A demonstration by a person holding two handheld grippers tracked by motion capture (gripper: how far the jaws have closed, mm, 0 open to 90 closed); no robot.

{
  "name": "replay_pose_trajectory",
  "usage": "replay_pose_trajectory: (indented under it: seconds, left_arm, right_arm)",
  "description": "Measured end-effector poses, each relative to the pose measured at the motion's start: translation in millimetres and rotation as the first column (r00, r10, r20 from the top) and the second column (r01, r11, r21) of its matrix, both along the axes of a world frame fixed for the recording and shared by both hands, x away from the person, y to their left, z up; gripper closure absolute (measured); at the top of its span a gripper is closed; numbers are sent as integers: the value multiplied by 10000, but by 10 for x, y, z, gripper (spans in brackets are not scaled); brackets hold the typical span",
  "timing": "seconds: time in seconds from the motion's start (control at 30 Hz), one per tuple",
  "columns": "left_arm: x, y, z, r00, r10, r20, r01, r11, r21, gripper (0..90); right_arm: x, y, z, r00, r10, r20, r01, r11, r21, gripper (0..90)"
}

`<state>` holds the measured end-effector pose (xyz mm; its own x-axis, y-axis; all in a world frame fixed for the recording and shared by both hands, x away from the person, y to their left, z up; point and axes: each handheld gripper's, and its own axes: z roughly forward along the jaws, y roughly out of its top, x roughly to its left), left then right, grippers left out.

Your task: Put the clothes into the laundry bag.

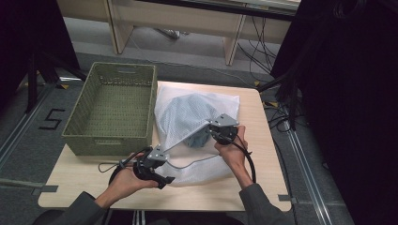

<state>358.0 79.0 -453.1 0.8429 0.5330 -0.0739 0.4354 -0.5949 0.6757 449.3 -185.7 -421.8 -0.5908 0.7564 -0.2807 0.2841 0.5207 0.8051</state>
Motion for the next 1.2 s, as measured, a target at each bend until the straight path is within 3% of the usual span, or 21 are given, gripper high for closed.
replay_pose_trajectory:
  seconds: [0.3, 0.43, 0.47, 0.6, 0.73, 0.8, 0.87, 0.93, 0.97, 1.0, 1.07, 1.13, 1.2]
  left_arm:
    - [36, 140, 28, 9991, 409, 110, -408, 9991, -147, 290]
    - [39, 177, 25, 9986, 522, 20, -521, 9984, -204, 290]
    - [43, 182, 25, 9987, 507, 63, -506, 9985, -189, 290]
    - [46, 183, 20, 9986, 523, 55, -522, 9986, -40, 289]
    - [51, 171, 4, 9988, 479, 52, -479, 9988, 5, 289]
    - [54, 173, -4, 9989, 457, 40, -457, 9990, 27, 289]
    - [58, 175, -7, 9991, 425, 32, -425, 9991, 47, 289]
    - [61, 180, -7, 9990, 452, -8, -452, 9989, 90, 289]
    - [60, 180, -7, 9989, 473, -7, -473, 9988, 100, 289]
    - [63, 180, -11, 9990, 451, -3, -451, 9989, 105, 289]
    - [66, 178, -10, 9991, 424, 30, -424, 9989, 187, 289]
    - [64, 169, -15, 9990, 445, -10, -445, 9989, 135, 289]
    - [51, 161, -15, 9987, 516, -23, -516, 9986, 141, 289]
  right_arm:
    - [-441, -203, 251, 9958, 749, -519, -702, 9938, 858, 897]
    - [-640, -274, 229, 9928, 1036, -594, -1000, 9931, 612, 896]
    - [-681, -277, 196, 9888, 1155, -942, -1109, 9924, 528, 896]
    - [-694, -230, -31, 9840, 1263, -1254, -1323, 9904, -404, 894]
    - [-582, -128, -360, 9772, 890, -1930, -1226, 9778, -1700, 887]
    - [-491, -101, -545, 9664, 856, -2424, -1432, 9623, -2314, 868]
    - [-445, -108, -700, 9562, 691, -2846, -1434, 9577, -2494, 853]
    - [-443, -144, -722, 9547, 608, -2914, -1328, 9630, -2343, 803]
    - [-444, -173, -682, 9586, 632, -2776, -1275, 9671, -2202, 757]
    - [-464, -172, -631, 9636, 516, -2624, -986, 9806, -1692, 704]
    - [-506, -160, -511, 9706, 687, -2306, -947, 9901, -1036, 635]
    - [-564, -111, -432, 9754, 885, -2020, -1019, 9932, -569, 590]
    - [-597, -43, -409, 9754, 1323, -1763, -1426, 9887, -472, 580]
